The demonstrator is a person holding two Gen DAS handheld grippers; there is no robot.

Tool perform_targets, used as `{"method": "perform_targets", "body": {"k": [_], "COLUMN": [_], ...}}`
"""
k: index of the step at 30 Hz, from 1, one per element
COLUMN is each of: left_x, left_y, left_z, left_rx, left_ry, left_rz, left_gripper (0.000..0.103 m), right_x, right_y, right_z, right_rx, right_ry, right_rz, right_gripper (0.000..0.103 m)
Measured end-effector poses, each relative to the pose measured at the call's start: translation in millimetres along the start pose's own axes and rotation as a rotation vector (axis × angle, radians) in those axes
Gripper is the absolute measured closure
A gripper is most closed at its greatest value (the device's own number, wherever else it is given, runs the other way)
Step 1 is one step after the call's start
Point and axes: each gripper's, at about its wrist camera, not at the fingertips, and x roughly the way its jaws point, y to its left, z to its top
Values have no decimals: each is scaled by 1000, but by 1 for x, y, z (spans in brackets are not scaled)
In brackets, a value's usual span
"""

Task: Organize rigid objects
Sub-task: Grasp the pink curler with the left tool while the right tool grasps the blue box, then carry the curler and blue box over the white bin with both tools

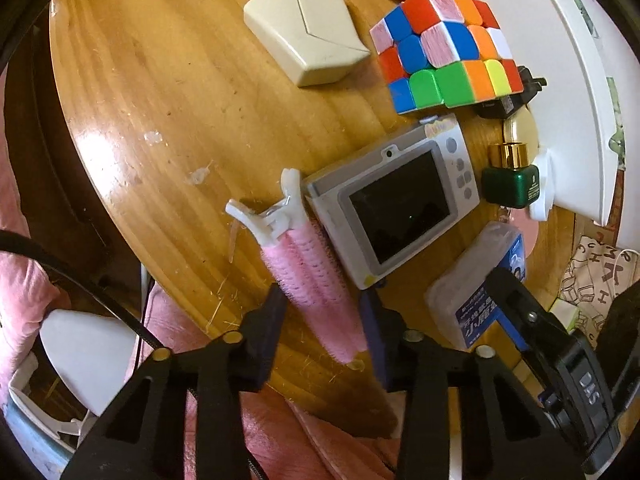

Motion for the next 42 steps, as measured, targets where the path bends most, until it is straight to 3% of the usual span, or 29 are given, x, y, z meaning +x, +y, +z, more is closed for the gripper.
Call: {"method": "perform_targets", "body": {"k": [10,21,30,42], "left_x": [4,-16,-46,-123], "left_y": [30,31,29,5], "left_z": [-5,-20,-13,35], "left_rx": [-48,-13,53,228], "left_ry": [-10,-50,-93,-235], "left_rz": [-44,-51,-23,28], "left_gripper": [73,74,74,74], "right_x": [19,19,-14,-88], "right_y": [10,18,10,15], "right_z": [14,2,-20,-6], "right_rx": [18,1,44,75], "right_ry": [41,30,-32,-235], "right_rz": [-50,-59,-16,-1], "right_gripper": [34,35,35,35]}}
